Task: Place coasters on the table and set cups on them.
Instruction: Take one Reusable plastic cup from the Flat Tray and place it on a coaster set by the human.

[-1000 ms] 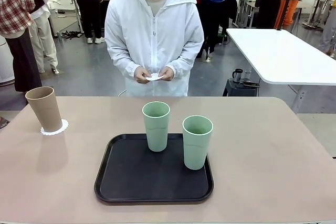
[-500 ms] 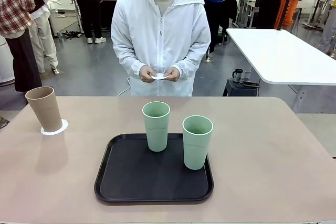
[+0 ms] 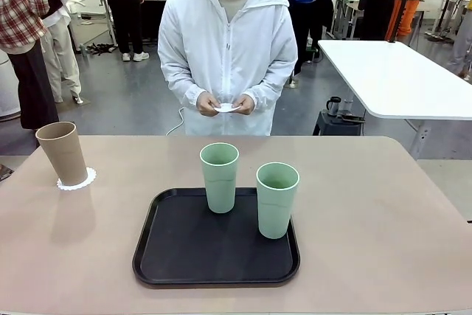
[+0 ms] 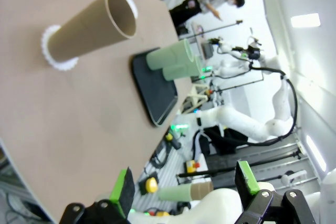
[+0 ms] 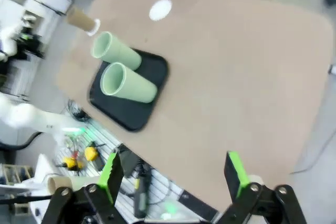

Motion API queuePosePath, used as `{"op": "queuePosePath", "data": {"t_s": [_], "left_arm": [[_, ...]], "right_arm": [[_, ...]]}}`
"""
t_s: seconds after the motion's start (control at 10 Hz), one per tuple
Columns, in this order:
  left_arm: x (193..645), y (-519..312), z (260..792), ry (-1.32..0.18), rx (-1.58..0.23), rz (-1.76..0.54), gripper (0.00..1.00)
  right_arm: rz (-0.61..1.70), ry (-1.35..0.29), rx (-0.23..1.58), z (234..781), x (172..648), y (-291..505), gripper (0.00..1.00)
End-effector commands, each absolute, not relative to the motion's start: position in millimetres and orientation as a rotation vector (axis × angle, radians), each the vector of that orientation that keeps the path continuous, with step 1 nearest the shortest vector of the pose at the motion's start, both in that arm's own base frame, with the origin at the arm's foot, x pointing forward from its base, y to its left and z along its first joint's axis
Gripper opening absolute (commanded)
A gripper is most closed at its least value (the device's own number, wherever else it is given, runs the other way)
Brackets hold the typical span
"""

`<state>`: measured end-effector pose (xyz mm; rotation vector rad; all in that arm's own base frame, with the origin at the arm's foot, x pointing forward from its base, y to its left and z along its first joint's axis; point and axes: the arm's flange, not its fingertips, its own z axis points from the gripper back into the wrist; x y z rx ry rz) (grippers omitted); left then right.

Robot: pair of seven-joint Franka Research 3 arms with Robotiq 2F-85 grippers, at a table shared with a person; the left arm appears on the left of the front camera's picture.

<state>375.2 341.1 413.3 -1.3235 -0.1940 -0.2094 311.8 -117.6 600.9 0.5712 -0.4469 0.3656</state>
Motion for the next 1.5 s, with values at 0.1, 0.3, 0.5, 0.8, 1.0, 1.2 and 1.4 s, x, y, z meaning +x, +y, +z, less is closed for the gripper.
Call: {"op": "queuePosePath", "data": {"t_s": [0.1,0.3,0.5,0.8,1.0,1.2,1.4], "left_arm": [[374.0,341.4,413.0,-0.194,-1.322,-0.204,1.0],[374.0,341.4,413.0,-0.194,-1.322,-0.204,1.0],[374.0,341.4,413.0,-0.194,-1.322,-0.204,1.0],[374.0,341.4,413.0,-0.194,-1.322,-0.204,1.0],[374.0,341.4,413.0,-0.194,-1.322,-0.204,1.0],[374.0,341.4,413.0,-0.194,-1.322,-0.204,1.0],[374.0,341.4,413.0,-0.194,-1.322,-0.204,1.0]], "right_arm": [[0.678,-0.529,0.365,575.3,317.3,-49.4,1.0],[0.827,-0.528,0.234,541.9,306.2,-5.9,1.0],[0.936,-0.485,0.231,521.7,296.5,11.8,1.0],[0.932,-0.468,0.232,525.5,300.8,22.3,1.0],[0.932,-0.468,0.232,525.5,300.8,22.3,1.0],[1.044,-0.505,0.278,529.1,320.9,20.9,1.0],[1.185,-0.544,0.339,538.9,375.6,36.4,1.0]]}}
